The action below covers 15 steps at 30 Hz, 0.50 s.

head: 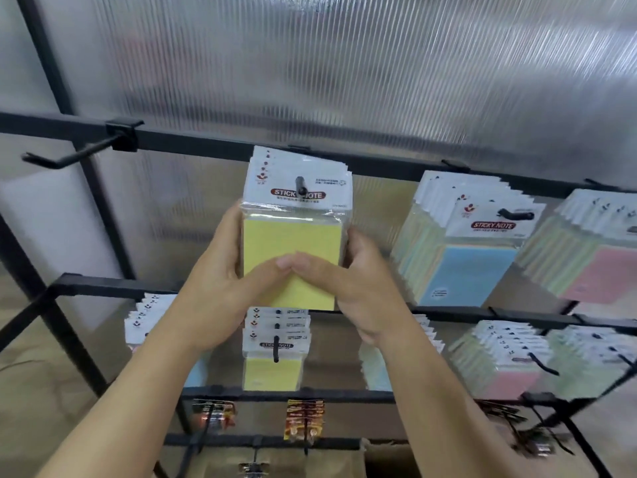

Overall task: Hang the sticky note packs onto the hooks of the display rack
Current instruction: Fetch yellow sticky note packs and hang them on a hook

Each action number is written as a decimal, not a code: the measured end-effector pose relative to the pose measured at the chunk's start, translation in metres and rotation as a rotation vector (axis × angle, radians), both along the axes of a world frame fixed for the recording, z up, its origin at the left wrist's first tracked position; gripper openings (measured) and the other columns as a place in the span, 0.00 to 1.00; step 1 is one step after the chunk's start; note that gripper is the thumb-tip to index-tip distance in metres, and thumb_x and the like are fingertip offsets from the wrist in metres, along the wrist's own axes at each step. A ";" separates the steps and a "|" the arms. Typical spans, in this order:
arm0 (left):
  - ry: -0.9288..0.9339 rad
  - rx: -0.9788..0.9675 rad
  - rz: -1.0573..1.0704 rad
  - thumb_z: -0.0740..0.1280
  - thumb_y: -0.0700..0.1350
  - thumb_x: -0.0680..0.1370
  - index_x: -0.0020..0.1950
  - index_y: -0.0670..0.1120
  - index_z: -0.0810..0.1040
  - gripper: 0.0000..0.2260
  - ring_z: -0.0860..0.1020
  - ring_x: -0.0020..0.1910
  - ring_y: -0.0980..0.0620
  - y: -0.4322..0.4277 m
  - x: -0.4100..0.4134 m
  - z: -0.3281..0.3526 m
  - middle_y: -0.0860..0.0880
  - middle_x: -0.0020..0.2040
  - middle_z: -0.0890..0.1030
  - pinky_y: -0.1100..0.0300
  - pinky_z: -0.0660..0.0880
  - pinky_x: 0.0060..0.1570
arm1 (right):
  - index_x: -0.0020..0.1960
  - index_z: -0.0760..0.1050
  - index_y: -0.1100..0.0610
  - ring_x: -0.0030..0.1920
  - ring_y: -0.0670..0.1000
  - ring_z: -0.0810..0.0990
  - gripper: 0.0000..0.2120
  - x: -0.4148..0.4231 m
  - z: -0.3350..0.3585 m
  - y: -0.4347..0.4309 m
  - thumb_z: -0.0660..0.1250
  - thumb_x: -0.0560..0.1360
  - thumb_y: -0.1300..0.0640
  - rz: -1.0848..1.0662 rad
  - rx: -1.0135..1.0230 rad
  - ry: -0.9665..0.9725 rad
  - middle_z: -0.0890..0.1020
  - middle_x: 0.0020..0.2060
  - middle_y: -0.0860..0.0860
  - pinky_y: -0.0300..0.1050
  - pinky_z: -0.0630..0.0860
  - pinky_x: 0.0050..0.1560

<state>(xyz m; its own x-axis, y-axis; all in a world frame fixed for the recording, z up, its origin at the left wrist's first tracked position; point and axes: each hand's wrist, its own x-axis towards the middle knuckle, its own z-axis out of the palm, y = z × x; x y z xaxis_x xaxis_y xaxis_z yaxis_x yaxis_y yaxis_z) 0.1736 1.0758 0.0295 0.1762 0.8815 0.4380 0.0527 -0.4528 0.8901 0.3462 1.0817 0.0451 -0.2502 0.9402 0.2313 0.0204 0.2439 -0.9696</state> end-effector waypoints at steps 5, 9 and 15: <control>-0.135 0.023 -0.084 0.69 0.58 0.69 0.70 0.51 0.67 0.31 0.79 0.60 0.56 -0.021 0.005 0.003 0.55 0.60 0.81 0.64 0.77 0.51 | 0.62 0.73 0.57 0.56 0.54 0.81 0.31 -0.008 0.011 -0.032 0.73 0.63 0.46 -0.013 0.051 0.049 0.83 0.55 0.53 0.57 0.78 0.58; -0.234 0.008 -0.162 0.71 0.58 0.69 0.70 0.50 0.68 0.31 0.79 0.60 0.53 -0.040 0.004 0.010 0.54 0.59 0.81 0.60 0.77 0.52 | 0.65 0.69 0.57 0.60 0.54 0.79 0.33 -0.016 0.020 -0.055 0.70 0.66 0.43 -0.045 0.080 0.015 0.80 0.58 0.54 0.60 0.74 0.62; -0.331 -0.020 -0.236 0.75 0.63 0.64 0.64 0.46 0.70 0.35 0.82 0.52 0.55 -0.070 0.004 0.017 0.56 0.50 0.83 0.63 0.78 0.46 | 0.60 0.67 0.42 0.54 0.32 0.77 0.25 -0.013 0.026 -0.094 0.71 0.66 0.45 -0.047 0.125 -0.030 0.79 0.51 0.32 0.29 0.73 0.50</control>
